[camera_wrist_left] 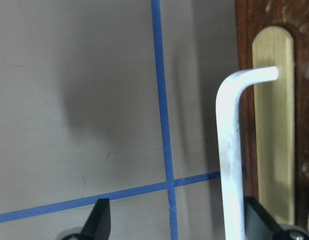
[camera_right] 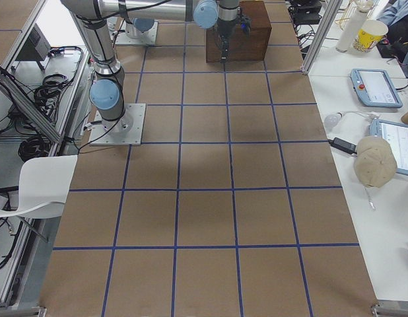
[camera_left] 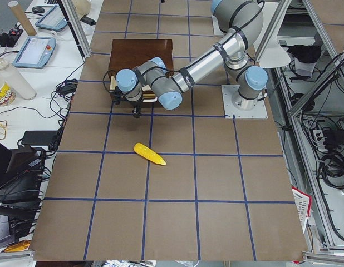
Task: Open drawer and put corn inside
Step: 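Release the handle and move the left gripper over the yellow corn cob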
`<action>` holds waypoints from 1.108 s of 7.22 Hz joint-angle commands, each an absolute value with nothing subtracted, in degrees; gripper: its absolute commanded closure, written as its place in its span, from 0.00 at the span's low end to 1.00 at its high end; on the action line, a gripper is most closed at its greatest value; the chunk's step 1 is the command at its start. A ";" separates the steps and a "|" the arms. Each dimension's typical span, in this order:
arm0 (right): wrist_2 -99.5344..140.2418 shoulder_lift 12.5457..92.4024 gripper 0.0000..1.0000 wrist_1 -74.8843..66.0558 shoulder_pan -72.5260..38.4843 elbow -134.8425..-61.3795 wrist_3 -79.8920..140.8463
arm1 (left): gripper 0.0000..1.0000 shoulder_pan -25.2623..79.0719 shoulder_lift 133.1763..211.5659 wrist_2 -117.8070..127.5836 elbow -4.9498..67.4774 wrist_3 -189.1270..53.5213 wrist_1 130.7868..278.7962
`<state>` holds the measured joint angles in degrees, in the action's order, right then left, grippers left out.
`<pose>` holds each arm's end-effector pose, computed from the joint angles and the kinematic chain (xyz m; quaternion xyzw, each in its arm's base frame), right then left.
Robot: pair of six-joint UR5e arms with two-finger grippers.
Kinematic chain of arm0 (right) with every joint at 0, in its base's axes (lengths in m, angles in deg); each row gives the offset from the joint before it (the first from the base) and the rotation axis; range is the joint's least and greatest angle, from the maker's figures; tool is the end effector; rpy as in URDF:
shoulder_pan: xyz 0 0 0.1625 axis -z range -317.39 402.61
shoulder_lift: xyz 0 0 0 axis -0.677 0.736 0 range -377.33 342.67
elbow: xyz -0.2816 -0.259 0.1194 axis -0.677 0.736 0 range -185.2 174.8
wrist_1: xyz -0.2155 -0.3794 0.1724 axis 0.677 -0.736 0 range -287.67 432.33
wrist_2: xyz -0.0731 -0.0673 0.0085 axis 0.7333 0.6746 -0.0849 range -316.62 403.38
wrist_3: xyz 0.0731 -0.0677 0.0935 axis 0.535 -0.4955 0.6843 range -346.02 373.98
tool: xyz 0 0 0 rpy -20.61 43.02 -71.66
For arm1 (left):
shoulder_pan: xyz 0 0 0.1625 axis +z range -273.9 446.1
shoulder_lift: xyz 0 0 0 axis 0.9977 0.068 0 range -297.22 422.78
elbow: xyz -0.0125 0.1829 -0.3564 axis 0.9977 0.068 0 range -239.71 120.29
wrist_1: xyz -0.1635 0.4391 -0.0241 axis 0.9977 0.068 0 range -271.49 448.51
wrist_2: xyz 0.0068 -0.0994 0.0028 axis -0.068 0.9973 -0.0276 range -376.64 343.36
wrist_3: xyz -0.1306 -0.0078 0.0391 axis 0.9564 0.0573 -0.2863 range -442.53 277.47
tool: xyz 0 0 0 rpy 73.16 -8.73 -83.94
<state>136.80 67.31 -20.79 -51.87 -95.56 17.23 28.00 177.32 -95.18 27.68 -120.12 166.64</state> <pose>0.1700 -0.5669 0.3760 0.0114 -0.9992 -0.0205 0.0313 0.2118 -0.6438 0.2100 -0.0404 -0.9904 -0.0150 0.1315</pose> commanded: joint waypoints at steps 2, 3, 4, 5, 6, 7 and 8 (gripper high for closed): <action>136.80 67.31 0.00 -20.74 -51.87 -95.56 17.23 | 0.08 28.62 177.21 -95.57 27.57 -120.59 166.73; 136.80 67.39 0.00 -20.83 -51.87 -95.56 17.23 | 0.07 28.62 176.25 -97.14 27.48 -120.59 166.73; 136.72 67.31 0.00 -20.74 -51.87 -95.56 17.23 | 0.00 28.62 174.76 -97.67 27.39 -120.50 167.00; 136.80 67.39 0.00 -20.74 -51.87 -95.56 17.23 | 0.00 30.01 173.62 -99.77 27.13 -120.68 166.91; 136.80 67.31 0.00 -20.74 -51.87 -95.56 17.23 | 0.00 32.38 173.35 -100.40 26.00 -123.81 166.91; 136.80 67.31 0.00 -20.74 -51.87 -95.56 17.23 | 0.00 35.10 173.60 -100.58 25.73 -128.80 166.91; 136.80 67.39 0.00 -20.74 -51.87 -95.56 17.23 | 0.00 37.21 174.30 -103.71 25.90 -132.68 166.13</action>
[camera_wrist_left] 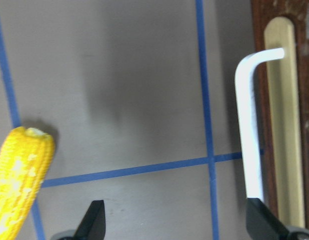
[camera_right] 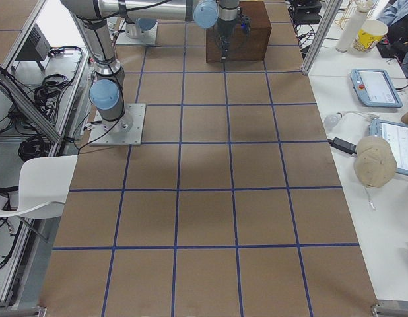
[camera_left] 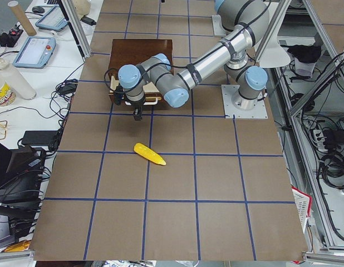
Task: Open drawer and put corn inside
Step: 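Release the handle and move the left gripper over the yellow corn cob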
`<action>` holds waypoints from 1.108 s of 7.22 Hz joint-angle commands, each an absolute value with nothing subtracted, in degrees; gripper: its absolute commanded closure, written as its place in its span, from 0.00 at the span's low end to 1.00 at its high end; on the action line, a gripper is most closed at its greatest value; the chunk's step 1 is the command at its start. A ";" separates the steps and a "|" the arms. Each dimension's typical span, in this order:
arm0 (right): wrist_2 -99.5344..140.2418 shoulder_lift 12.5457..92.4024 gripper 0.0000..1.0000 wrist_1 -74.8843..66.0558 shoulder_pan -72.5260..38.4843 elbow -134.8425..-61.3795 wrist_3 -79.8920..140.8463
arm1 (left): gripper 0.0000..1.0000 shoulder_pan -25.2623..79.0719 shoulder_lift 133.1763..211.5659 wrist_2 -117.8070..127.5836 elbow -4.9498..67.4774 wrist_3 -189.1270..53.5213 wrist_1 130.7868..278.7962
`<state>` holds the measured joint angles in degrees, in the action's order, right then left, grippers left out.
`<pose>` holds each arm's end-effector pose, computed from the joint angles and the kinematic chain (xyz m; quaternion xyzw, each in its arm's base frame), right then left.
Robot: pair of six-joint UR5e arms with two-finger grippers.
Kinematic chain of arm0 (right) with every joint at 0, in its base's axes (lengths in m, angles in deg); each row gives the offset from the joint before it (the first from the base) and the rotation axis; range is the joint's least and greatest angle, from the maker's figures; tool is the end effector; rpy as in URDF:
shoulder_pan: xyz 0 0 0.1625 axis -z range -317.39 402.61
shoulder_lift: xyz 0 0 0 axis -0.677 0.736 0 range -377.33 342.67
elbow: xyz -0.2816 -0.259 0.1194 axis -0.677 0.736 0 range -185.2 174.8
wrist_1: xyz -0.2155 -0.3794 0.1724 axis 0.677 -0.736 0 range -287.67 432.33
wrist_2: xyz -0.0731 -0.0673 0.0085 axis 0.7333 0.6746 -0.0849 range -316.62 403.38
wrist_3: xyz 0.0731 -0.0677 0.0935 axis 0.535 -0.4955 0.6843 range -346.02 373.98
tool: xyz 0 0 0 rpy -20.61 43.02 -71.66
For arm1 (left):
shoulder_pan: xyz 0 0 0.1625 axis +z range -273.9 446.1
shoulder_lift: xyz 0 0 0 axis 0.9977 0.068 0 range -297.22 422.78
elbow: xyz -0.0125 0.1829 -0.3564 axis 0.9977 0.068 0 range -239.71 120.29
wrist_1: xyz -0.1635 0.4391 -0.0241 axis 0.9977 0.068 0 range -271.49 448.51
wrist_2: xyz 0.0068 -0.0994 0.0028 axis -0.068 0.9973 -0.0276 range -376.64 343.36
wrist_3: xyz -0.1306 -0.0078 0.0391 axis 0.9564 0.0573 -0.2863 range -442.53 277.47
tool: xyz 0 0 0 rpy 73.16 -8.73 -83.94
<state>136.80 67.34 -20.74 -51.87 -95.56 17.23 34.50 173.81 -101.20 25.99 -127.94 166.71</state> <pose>0.1700 -0.5667 0.3763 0.0114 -0.9992 -0.0207 0.0313 0.2967 -0.6098 0.2632 -0.0589 -0.9962 -0.0003 0.0640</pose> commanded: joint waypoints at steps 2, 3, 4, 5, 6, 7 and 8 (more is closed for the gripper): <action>136.80 67.31 0.00 -20.74 -51.87 -95.56 17.23 | 0.00 39.68 175.80 -104.27 27.73 -145.57 160.44; 136.89 67.39 0.00 -20.74 -51.87 -95.56 17.23 | 0.00 41.52 177.11 -104.53 28.62 -151.47 159.36; 136.89 67.39 0.00 -20.74 -51.87 -95.56 17.23 | 0.00 42.41 178.78 -104.71 29.32 -155.79 157.96; 136.80 67.31 0.00 -20.74 -51.87 -95.56 17.23 | 0.00 42.42 180.36 -106.28 29.94 -161.92 152.64; 136.89 67.39 0.00 -20.74 -51.87 -95.56 17.23 | 0.00 42.42 182.11 -106.47 30.29 -163.90 149.37; 136.80 67.39 0.00 -20.74 -51.87 -95.56 17.23 | 0.02 42.42 183.61 -106.30 30.03 -163.48 148.38; 136.80 67.39 0.00 -20.74 -51.87 -95.56 17.23 | 0.02 42.33 184.93 -105.86 29.94 -163.05 147.76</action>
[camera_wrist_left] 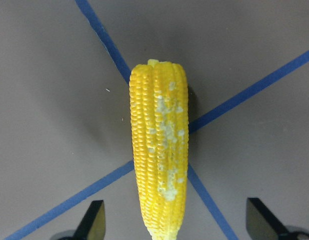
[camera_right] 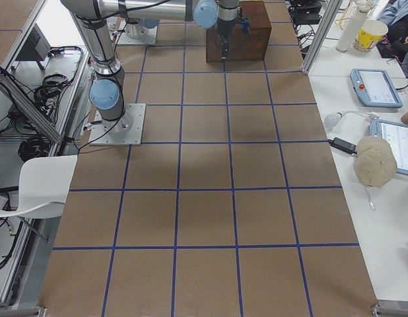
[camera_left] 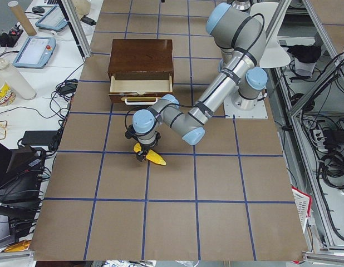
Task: Open drawer and put corn inside
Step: 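Grasp the yellow corn cob with the left gripper and lift it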
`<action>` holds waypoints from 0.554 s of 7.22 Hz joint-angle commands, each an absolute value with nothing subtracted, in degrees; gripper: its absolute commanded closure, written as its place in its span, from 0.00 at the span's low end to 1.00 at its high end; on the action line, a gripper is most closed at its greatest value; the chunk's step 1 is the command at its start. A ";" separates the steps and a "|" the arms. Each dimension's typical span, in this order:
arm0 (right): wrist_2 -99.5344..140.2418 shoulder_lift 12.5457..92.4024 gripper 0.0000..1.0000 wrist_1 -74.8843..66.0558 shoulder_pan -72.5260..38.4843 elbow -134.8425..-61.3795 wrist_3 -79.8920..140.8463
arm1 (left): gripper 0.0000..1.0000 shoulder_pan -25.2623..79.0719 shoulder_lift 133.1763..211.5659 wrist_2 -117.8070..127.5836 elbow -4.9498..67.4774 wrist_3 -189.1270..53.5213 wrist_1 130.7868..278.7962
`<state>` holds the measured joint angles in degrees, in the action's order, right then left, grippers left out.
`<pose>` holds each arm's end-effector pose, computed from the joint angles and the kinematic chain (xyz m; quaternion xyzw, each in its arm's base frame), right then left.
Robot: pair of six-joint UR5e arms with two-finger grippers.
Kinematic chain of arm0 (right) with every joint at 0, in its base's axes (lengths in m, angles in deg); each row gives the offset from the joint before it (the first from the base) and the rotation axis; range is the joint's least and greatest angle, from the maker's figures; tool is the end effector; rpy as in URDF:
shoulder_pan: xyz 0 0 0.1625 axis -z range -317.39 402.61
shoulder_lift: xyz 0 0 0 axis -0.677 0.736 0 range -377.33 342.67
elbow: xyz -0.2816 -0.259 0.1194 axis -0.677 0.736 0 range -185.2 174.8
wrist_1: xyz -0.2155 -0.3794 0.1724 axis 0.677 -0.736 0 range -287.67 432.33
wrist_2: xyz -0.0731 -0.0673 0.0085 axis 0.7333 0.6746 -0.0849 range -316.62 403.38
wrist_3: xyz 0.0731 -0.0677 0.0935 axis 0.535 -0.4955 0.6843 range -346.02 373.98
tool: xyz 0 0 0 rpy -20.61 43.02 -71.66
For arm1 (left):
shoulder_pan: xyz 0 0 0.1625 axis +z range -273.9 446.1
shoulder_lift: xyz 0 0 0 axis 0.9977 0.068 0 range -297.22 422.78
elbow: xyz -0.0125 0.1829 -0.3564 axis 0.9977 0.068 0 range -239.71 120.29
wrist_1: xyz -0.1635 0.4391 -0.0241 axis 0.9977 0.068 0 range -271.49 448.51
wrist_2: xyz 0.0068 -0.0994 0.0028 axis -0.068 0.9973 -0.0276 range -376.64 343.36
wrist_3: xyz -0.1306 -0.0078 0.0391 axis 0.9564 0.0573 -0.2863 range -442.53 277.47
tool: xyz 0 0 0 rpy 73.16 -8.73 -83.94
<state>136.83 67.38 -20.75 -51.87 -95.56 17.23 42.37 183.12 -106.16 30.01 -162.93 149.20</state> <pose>0.1699 -0.5666 0.3767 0.0114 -0.9992 -0.0203 0.0315 0.4054 -0.5739 0.1453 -0.2934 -0.9560 0.0008 0.0077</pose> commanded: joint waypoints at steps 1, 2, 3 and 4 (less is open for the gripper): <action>136.80 67.39 0.00 -20.83 -51.87 -95.56 17.23 | 0.06 42.24 185.99 -105.59 29.94 -162.95 147.66; 136.80 67.31 0.00 -20.83 -51.87 -95.56 17.23 | 0.06 41.89 186.43 -105.50 29.94 -163.04 147.75; 136.80 67.39 0.00 -20.74 -51.87 -95.56 17.23 | 0.08 41.80 186.87 -104.37 29.94 -163.04 148.01; 136.80 67.31 0.00 -20.74 -51.87 -95.56 17.23 | 0.12 41.80 187.40 -104.36 29.94 -163.04 147.84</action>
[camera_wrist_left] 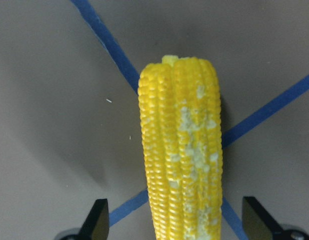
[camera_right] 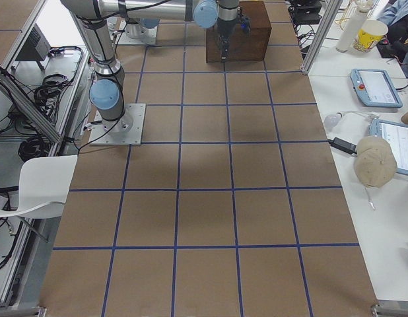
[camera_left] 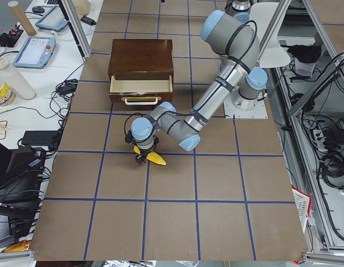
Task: Open drawer and put corn inside
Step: 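Grasp the yellow corn cob with the left gripper and lift it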
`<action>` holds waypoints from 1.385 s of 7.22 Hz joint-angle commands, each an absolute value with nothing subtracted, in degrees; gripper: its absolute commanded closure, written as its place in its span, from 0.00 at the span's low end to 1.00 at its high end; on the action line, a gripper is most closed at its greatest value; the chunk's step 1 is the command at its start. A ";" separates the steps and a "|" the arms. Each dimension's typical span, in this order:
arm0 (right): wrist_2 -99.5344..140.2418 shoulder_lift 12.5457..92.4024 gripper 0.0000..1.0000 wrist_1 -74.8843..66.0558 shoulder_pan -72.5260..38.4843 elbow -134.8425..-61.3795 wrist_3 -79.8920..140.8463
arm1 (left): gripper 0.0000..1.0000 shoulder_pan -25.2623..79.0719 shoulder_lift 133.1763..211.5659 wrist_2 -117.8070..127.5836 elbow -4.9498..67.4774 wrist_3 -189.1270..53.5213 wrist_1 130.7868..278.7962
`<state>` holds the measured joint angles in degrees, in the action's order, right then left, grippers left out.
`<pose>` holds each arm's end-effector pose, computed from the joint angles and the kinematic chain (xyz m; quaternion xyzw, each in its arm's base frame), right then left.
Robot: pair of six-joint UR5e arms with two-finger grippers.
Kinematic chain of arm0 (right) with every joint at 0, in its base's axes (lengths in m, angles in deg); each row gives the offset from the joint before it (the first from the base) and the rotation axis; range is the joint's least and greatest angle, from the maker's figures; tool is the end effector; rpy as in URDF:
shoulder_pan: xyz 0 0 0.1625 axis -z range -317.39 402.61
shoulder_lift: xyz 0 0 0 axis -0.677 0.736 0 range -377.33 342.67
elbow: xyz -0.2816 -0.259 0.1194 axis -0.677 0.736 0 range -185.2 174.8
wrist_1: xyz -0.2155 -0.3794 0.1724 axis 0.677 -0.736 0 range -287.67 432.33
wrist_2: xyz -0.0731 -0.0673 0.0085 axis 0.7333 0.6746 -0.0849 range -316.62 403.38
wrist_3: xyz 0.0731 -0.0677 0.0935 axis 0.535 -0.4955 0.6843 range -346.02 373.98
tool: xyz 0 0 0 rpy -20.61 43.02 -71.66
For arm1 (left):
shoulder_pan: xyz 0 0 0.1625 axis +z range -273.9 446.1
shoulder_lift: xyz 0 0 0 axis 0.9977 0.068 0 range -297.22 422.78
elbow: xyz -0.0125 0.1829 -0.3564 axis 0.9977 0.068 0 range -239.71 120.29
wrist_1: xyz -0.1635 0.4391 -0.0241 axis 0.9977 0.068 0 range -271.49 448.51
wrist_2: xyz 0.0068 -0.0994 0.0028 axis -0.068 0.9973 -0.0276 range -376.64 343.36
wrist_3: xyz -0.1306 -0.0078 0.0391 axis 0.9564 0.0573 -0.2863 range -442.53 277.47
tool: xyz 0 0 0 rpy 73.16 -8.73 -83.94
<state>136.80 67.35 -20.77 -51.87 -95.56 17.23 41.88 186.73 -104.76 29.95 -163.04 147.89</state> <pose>0.1700 -0.5667 0.3764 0.0114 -0.9992 -0.0204 0.0313 0.3990 -0.5806 0.1045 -0.2979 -0.9541 0.0029 0.0307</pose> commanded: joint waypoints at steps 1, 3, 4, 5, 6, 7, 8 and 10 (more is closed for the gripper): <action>136.80 67.31 0.00 -20.83 -51.87 -95.56 17.23 | 0.46 41.80 187.67 -104.45 29.59 -163.04 147.84; 136.80 67.31 0.00 -20.83 -51.87 -95.56 17.23 | 1.00 41.54 187.58 -104.45 29.42 -163.04 148.01; 136.80 67.31 0.00 -20.83 -51.87 -95.56 17.23 | 1.00 41.37 187.32 -104.45 29.15 -163.04 148.19; 136.80 67.31 0.00 -20.74 -51.87 -95.56 17.23 | 1.00 40.58 185.84 -104.62 28.72 -162.78 148.45; 136.80 67.31 0.00 -20.74 -51.87 -95.56 17.23 | 1.00 39.01 184.00 -104.80 28.10 -161.21 148.80; 136.80 67.39 0.00 -20.74 -51.87 -95.56 17.23 | 1.00 37.95 181.72 -104.89 26.97 -156.85 151.94; 136.72 67.31 0.00 -20.74 -51.87 -95.56 17.23 | 1.00 37.15 179.60 -104.80 25.39 -151.41 156.23; 136.72 67.31 0.00 -20.83 -51.87 -95.56 17.23 | 1.00 34.00 175.82 -104.71 19.26 -141.48 167.11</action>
